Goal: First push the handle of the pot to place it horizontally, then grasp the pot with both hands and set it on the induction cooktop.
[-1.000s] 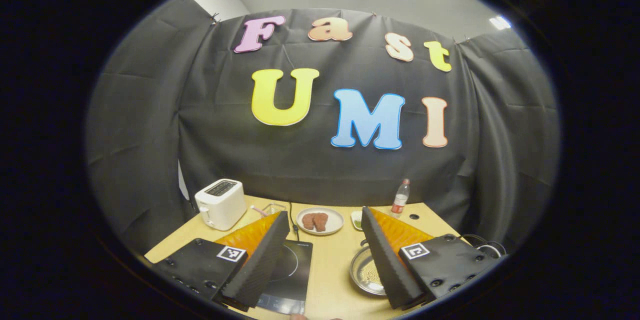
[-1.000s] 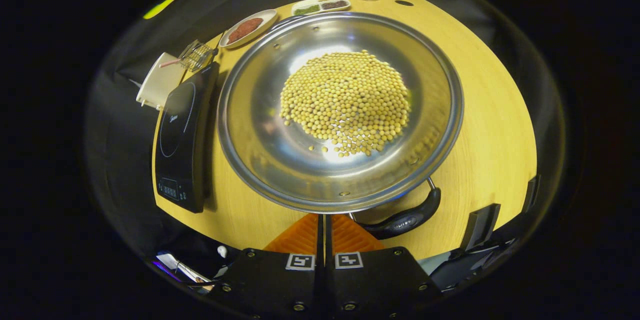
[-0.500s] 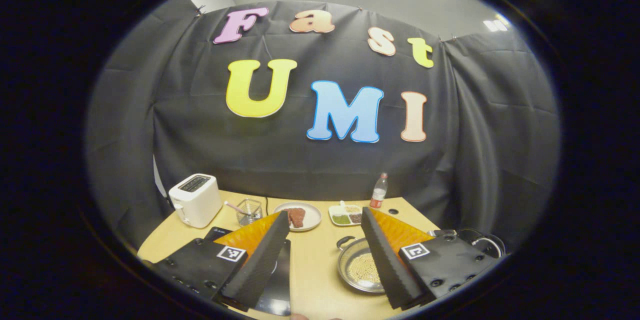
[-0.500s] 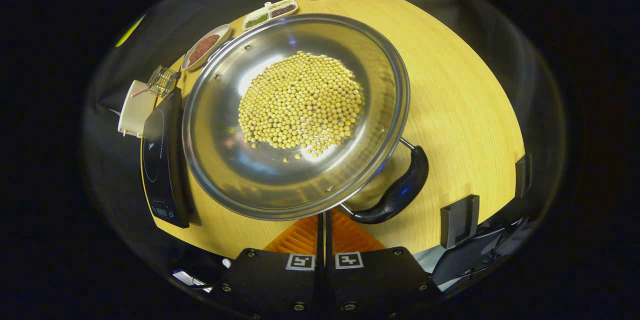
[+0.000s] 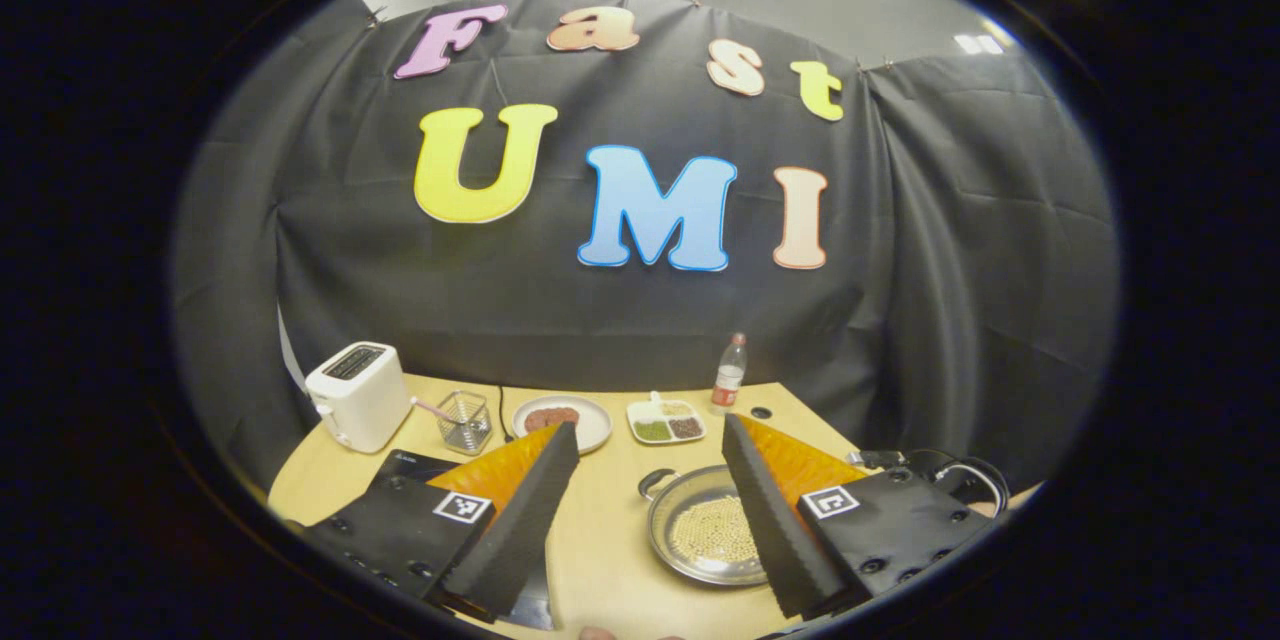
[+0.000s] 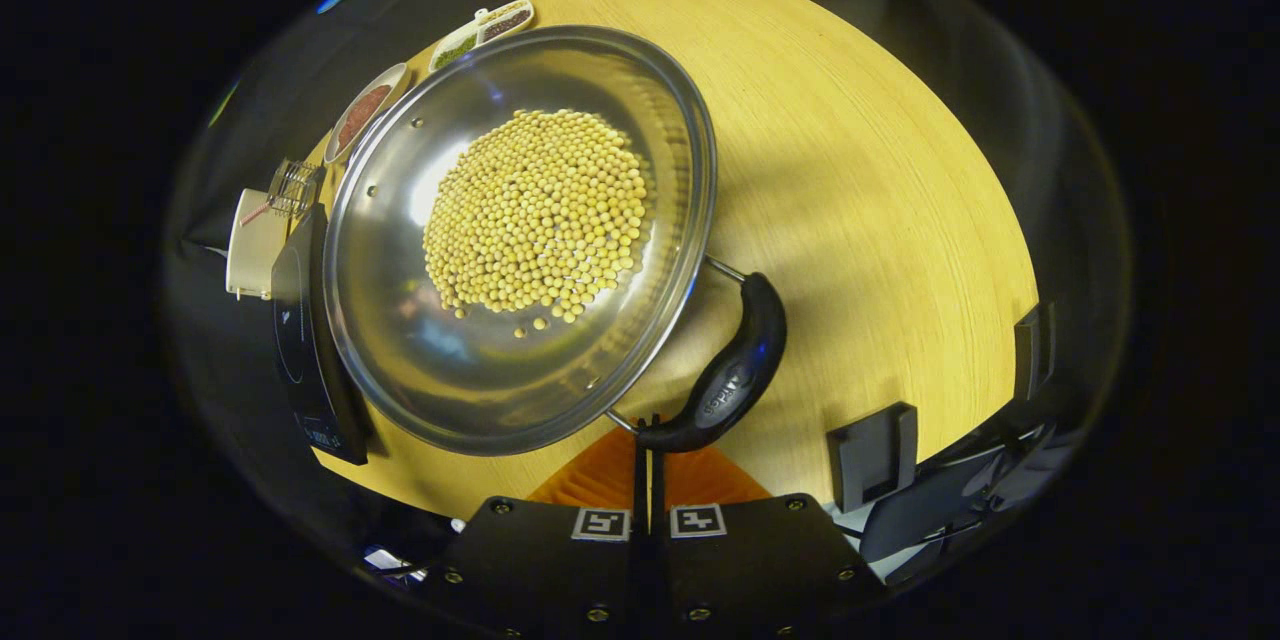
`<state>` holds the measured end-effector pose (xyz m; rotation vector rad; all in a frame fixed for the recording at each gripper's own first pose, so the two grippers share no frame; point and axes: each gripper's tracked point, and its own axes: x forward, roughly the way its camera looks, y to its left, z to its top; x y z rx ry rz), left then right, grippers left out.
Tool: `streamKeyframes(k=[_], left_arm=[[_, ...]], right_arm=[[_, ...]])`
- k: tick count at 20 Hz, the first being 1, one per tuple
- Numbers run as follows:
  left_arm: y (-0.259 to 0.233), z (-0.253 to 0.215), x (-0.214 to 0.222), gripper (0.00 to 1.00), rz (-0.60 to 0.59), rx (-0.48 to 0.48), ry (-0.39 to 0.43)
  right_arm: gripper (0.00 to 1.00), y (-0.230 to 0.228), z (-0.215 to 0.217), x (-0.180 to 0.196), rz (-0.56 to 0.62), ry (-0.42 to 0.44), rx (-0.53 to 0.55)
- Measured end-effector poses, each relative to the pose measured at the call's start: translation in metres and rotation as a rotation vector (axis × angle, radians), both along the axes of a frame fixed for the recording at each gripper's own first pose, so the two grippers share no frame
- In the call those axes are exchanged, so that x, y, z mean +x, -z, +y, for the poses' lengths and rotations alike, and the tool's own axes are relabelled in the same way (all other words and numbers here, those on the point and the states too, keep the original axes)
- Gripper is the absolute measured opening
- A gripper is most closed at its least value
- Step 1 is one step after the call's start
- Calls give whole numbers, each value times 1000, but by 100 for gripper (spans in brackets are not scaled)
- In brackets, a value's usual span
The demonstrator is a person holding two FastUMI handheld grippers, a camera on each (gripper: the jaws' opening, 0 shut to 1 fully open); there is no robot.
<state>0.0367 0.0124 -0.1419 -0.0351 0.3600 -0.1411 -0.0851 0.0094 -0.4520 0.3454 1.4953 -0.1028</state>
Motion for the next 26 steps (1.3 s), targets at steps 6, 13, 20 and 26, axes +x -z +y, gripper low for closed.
streamKeyframes(k=[6,13,20,26], left_arm=[[2,-27,7,93,9,-11,-29],[5,-40,12,97,22,-4,-53],[16,-45,15,100,52,8,-65],[34,-49,18,100,114,5,-59]], right_arm=[[1,1,-26,9,27,-28,6],[1,2,-53,31,51,-40,-12],[0,5,-68,47,81,-117,-57],[1,8,-85,62,96,-149,-85]])
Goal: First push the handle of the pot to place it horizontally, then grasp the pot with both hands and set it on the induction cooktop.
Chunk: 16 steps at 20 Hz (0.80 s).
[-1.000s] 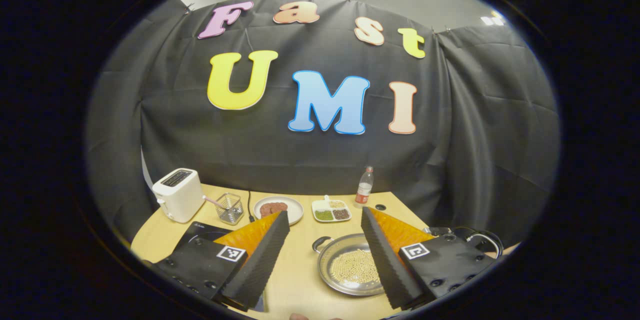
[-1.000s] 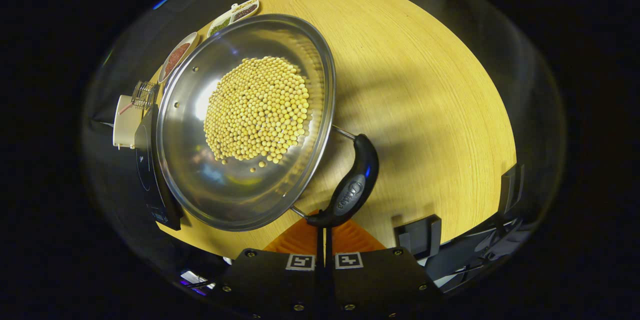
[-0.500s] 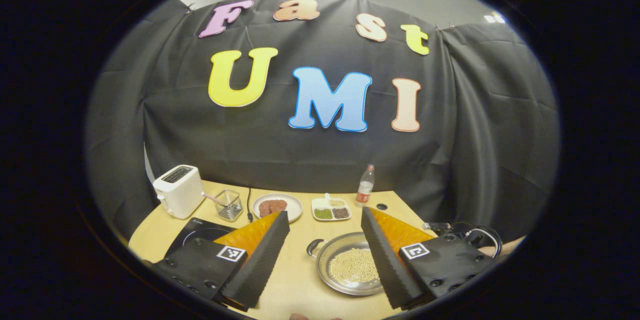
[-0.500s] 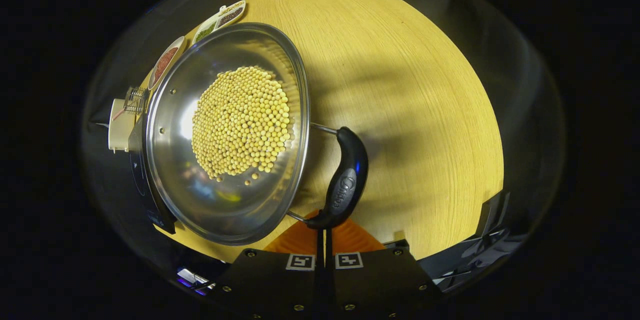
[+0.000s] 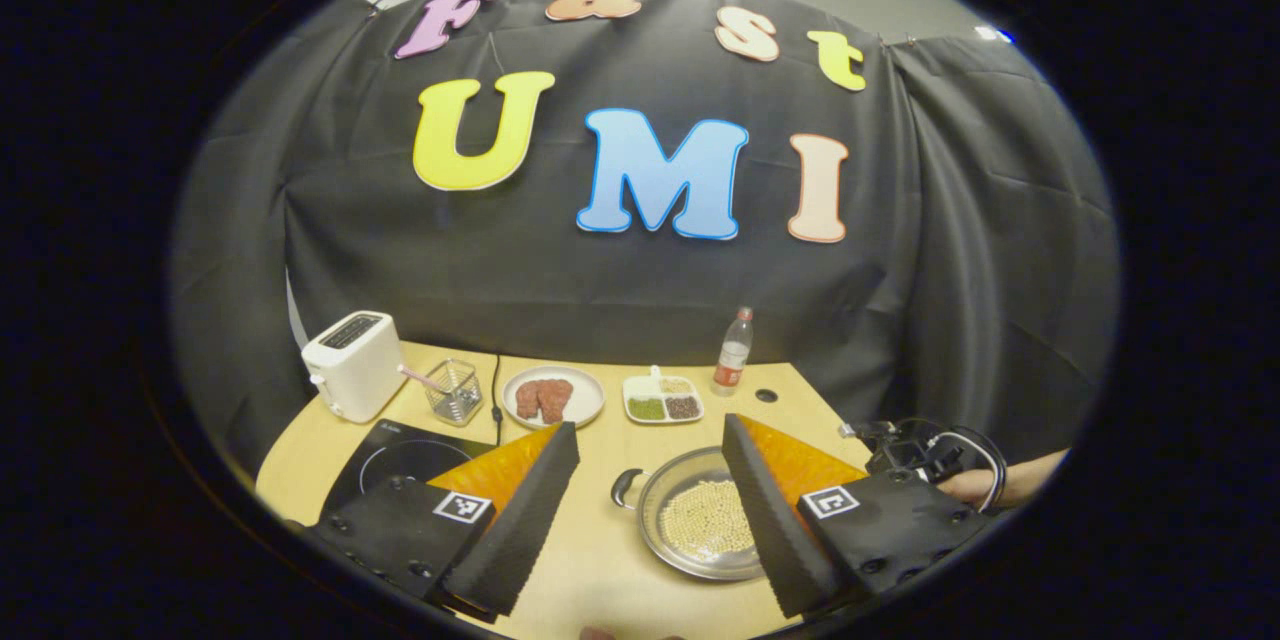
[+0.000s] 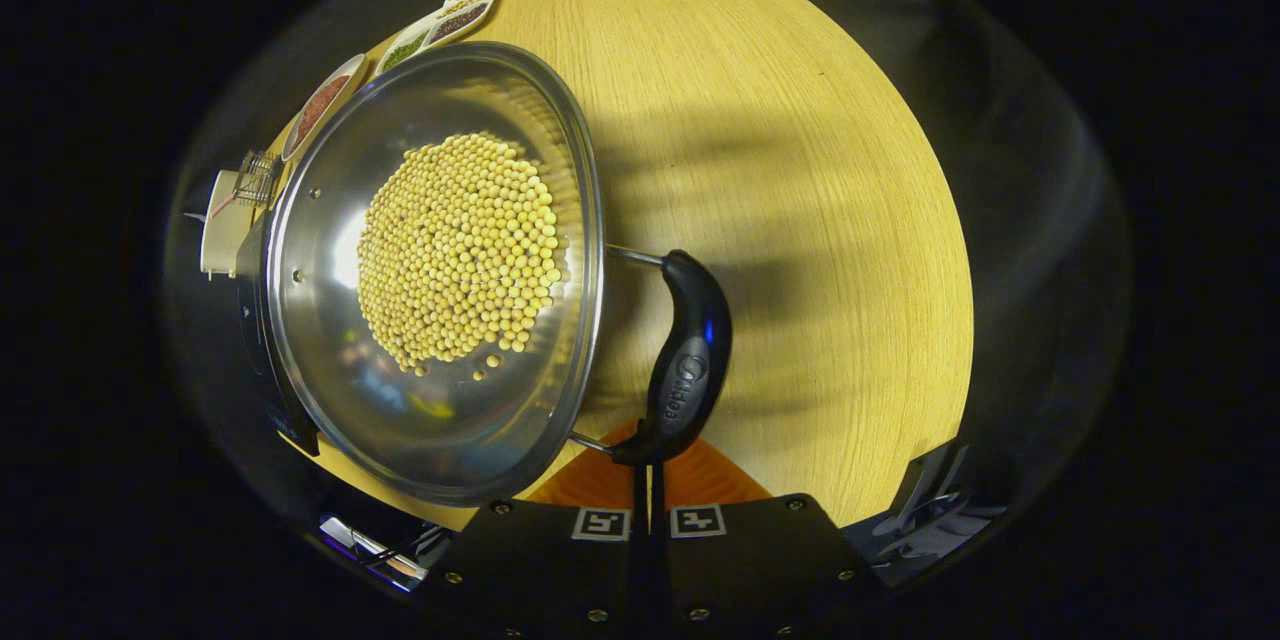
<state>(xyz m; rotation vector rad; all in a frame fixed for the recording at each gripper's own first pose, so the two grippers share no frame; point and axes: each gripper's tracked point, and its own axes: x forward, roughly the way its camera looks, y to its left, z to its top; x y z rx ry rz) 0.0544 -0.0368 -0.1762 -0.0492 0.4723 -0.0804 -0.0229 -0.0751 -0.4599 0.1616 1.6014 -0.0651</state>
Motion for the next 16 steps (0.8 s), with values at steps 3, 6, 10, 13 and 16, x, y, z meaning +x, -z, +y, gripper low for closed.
streamKeyframes(k=[3,6,10,13,16], left_arm=[[10,-4,1,97,32,7,11],[17,-7,1,97,54,10,16],[23,-8,4,97,76,8,14],[26,-5,4,97,88,6,10],[32,-3,4,97,107,-6,4]], right_arm=[[0,2,-8,6,-1,-17,-14],[1,-5,-15,13,-9,-37,-36],[0,0,-25,23,-16,-56,-46],[1,0,-27,25,-23,-65,-53],[1,-2,-21,29,-34,-53,-42]])
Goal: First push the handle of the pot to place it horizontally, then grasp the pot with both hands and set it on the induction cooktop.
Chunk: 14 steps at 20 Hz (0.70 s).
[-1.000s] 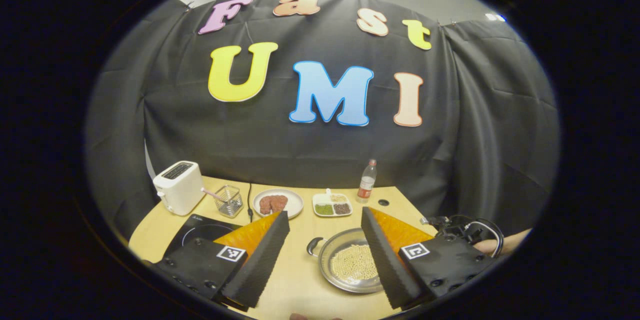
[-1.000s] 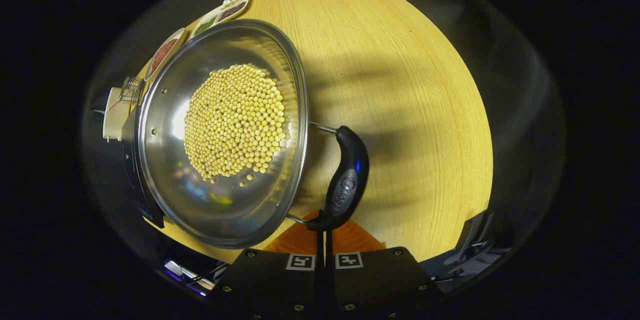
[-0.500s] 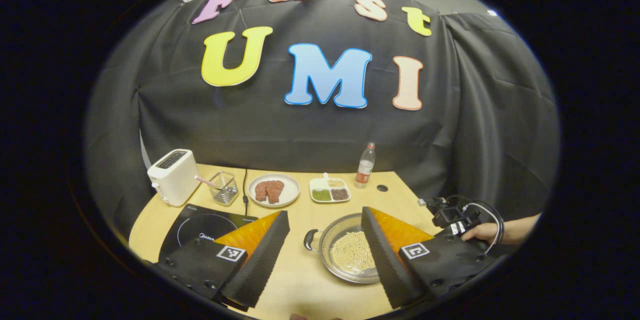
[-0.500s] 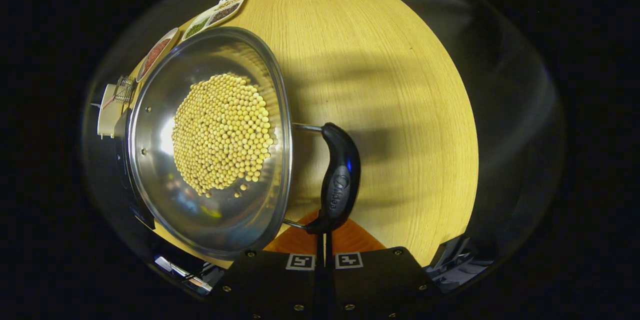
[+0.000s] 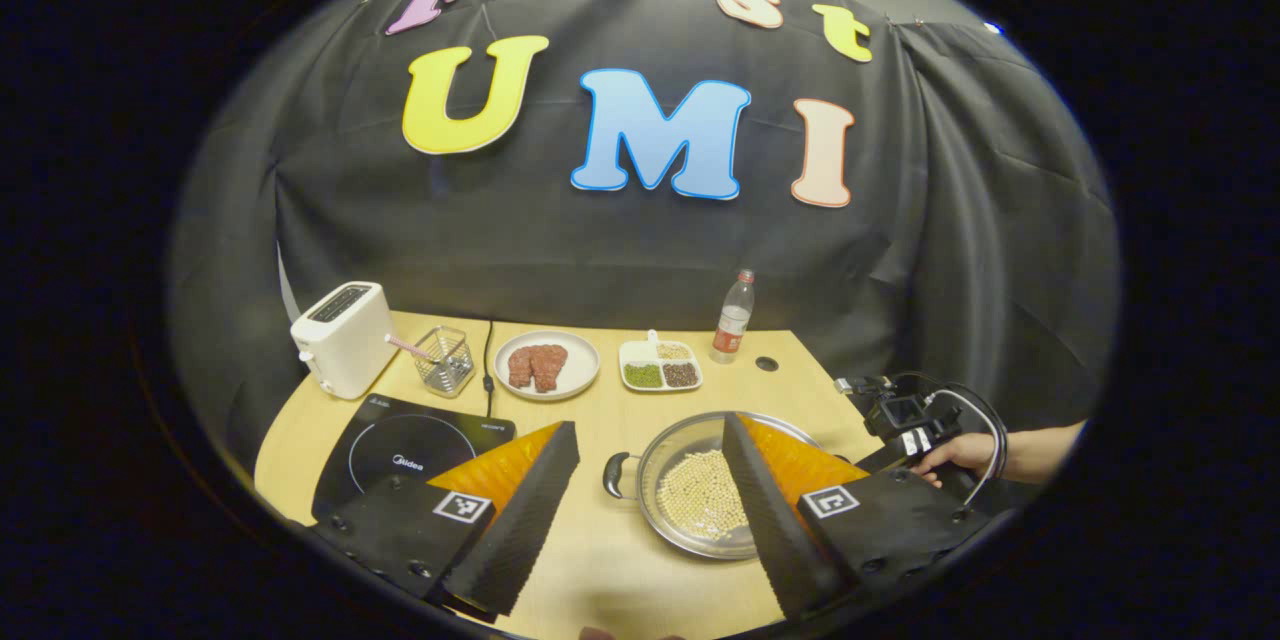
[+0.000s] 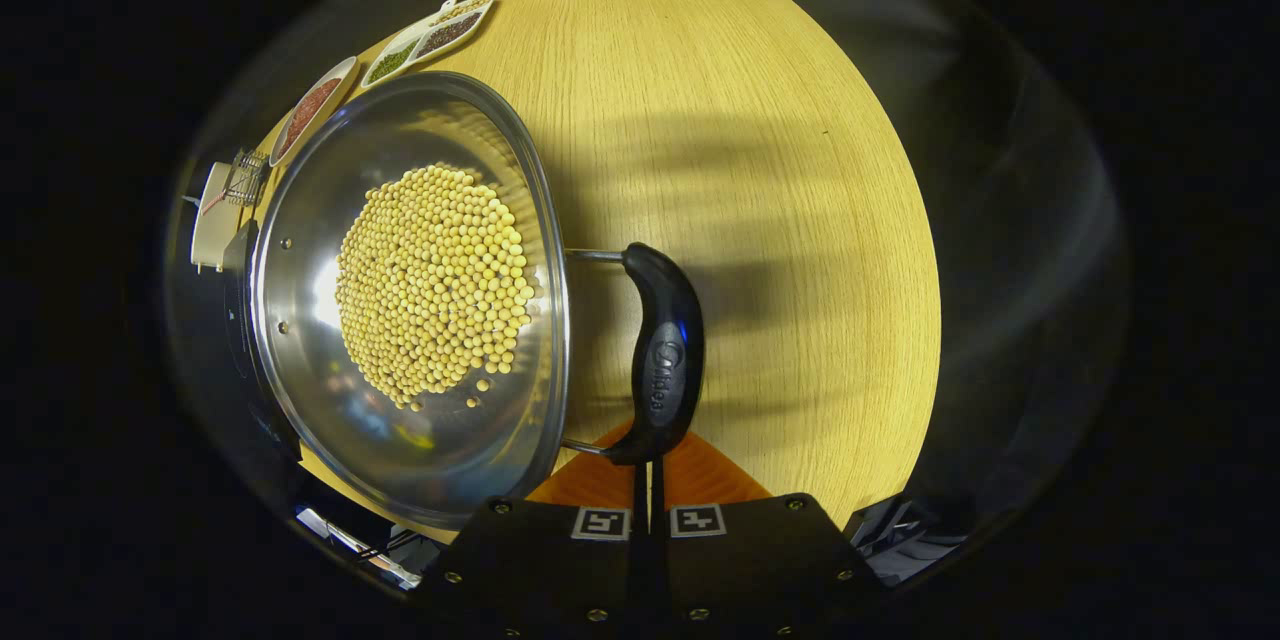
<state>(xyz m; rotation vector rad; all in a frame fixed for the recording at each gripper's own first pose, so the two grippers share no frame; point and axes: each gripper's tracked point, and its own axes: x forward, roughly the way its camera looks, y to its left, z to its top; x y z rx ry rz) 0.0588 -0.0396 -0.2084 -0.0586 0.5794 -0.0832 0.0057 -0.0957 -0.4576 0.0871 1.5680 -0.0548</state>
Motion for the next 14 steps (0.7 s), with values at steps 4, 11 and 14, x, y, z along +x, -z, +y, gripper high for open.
streamKeyframes(k=[4,11,14], left_arm=[[5,3,3,100,18,-12,-4],[12,0,5,97,51,-24,46],[23,4,4,97,98,-19,73]], right_arm=[[1,-15,-3,-12,-32,4,3],[4,-53,-10,-23,-126,4,20],[59,-70,-14,-28,-167,-8,18]])
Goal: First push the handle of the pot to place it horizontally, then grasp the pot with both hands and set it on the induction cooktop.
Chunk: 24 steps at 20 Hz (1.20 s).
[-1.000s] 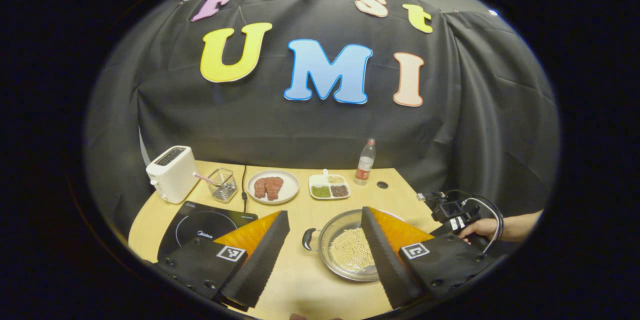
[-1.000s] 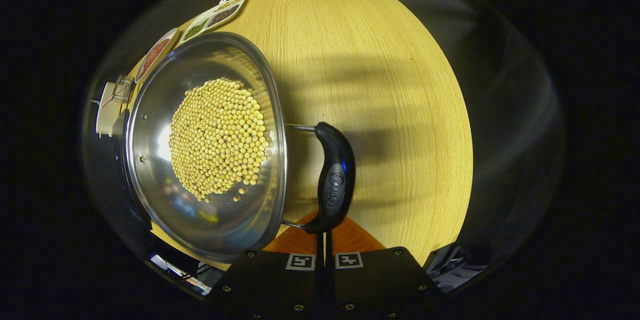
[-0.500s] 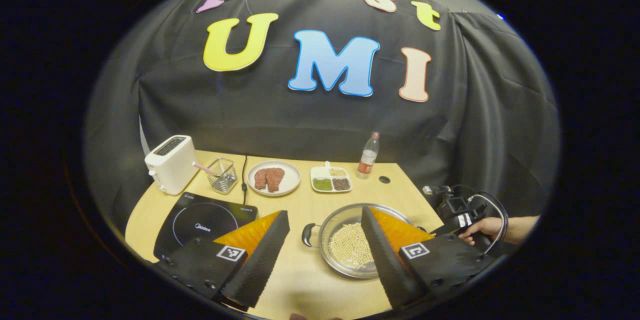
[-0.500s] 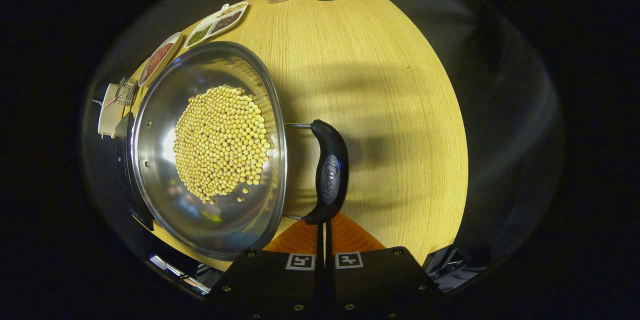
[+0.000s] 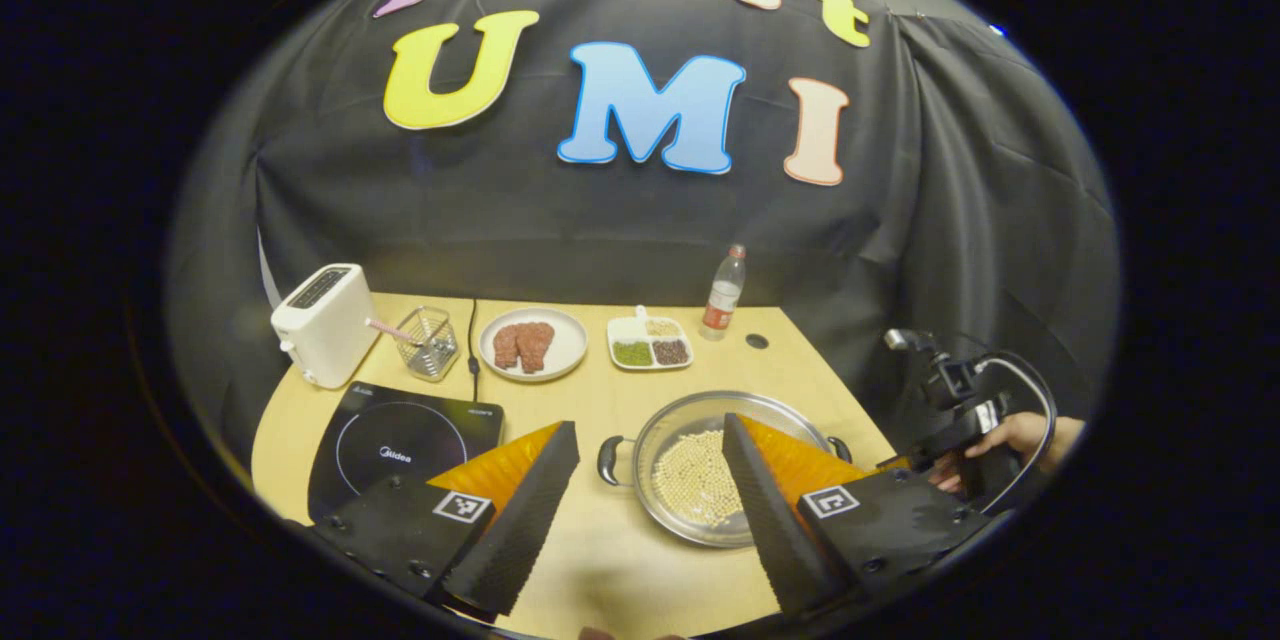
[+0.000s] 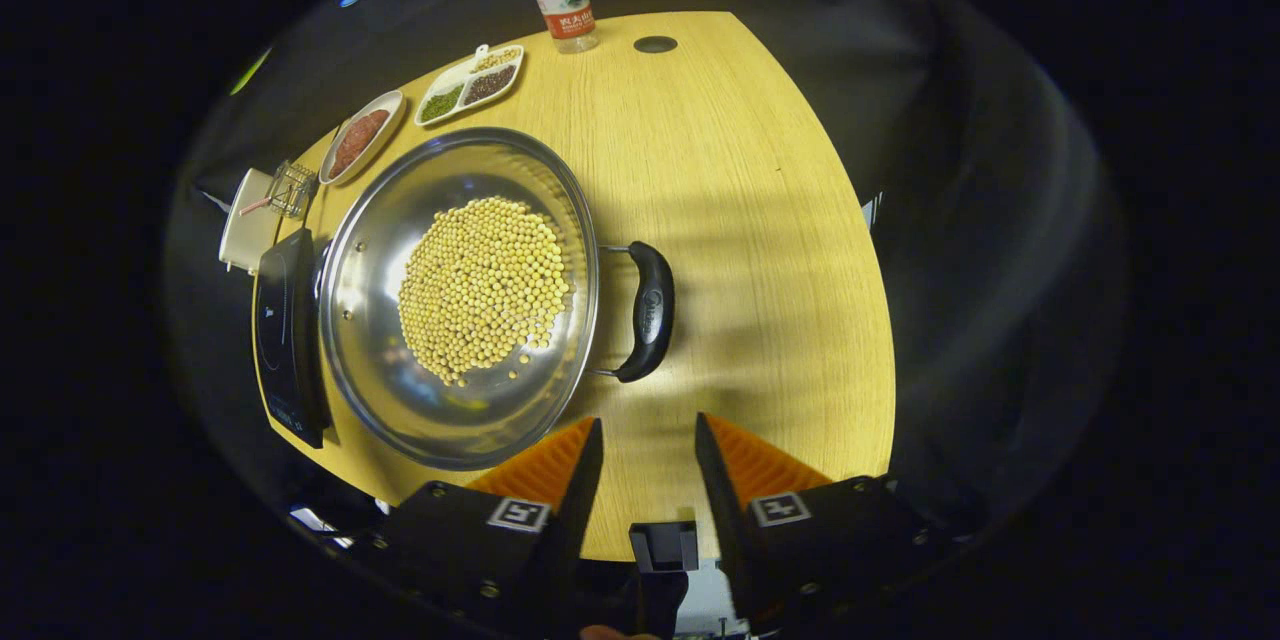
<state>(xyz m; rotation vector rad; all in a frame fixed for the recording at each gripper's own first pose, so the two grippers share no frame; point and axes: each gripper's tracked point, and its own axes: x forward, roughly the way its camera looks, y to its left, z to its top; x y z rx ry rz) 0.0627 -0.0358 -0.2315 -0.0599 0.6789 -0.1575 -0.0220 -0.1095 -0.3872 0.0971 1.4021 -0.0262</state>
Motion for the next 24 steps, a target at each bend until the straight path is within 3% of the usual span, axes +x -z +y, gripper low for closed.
streamKeyframes(k=[2,3,4,7,11,12,15,24], left_arm=[[14,4,-1,97,46,11,19],[20,5,1,97,73,15,37],[29,3,-1,93,112,15,60],[58,2,0,100,223,2,115],[93,2,-1,93,391,-67,114],[100,4,1,98,418,-75,109],[123,17,19,98,468,-24,111],[188,13,52,98,596,6,133]], right_arm=[[76,-12,-2,-3,-16,3,8],[91,-18,-1,-3,-25,12,24],[93,-22,1,-3,-32,18,36],[92,-26,6,5,-55,30,59],[97,-30,11,19,-65,47,98],[98,-28,10,22,-66,51,104],[98,-21,11,28,-59,50,109],[98,-2,9,60,-28,48,113]])
